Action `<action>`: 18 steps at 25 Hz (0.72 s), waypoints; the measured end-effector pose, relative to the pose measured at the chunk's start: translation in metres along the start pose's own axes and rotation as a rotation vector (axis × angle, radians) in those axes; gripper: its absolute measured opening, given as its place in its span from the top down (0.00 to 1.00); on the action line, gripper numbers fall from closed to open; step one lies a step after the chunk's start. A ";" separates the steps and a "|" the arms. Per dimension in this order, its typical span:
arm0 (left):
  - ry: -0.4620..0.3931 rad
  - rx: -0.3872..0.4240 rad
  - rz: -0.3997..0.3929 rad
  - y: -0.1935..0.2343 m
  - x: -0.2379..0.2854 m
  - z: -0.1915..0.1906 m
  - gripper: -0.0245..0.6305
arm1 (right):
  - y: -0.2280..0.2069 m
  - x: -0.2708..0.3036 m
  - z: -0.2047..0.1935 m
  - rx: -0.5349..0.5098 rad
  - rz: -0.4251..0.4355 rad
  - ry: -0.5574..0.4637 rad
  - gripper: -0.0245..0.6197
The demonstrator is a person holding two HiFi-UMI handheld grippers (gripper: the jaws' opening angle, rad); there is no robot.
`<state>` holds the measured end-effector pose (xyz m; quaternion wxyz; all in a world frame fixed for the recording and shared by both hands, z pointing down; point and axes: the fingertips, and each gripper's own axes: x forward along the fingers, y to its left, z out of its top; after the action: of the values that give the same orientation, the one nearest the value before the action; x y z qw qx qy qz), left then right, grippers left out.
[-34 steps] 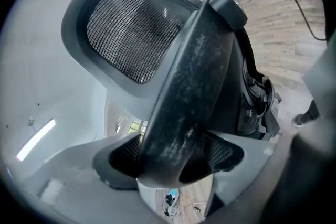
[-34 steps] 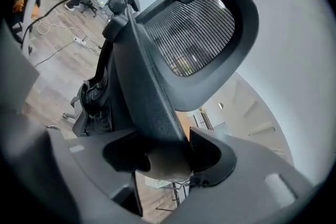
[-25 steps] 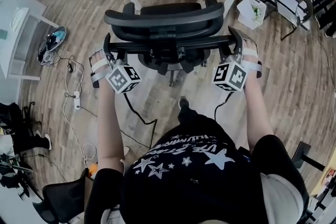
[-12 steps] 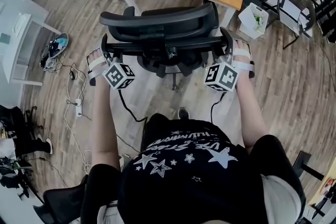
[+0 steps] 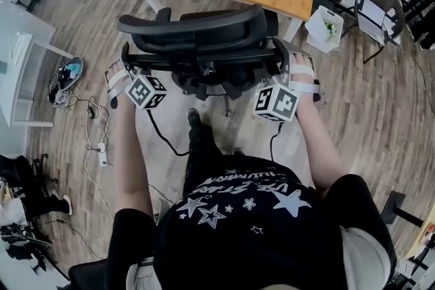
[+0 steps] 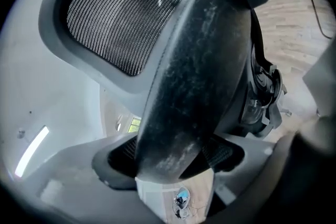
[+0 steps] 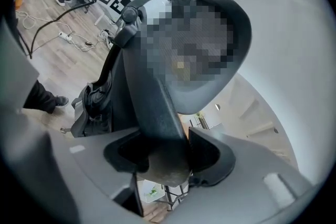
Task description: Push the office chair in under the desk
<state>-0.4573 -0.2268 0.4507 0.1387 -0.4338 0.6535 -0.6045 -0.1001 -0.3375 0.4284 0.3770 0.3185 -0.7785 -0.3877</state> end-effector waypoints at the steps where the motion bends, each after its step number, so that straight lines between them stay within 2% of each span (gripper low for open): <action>1: -0.010 0.003 0.003 0.003 0.007 0.001 0.39 | -0.001 0.004 0.002 0.003 -0.007 0.006 0.60; 9: -0.076 0.020 0.027 0.009 0.044 0.003 0.39 | 0.010 0.022 0.008 0.007 -0.048 0.053 0.60; 18: -0.148 0.053 0.003 0.043 0.130 0.019 0.39 | -0.014 0.089 0.029 0.024 -0.063 0.152 0.61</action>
<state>-0.5367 -0.3396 0.4518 0.1989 -0.4728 0.6259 -0.5875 -0.1676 -0.4042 0.4351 0.4187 0.3757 -0.7419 -0.3648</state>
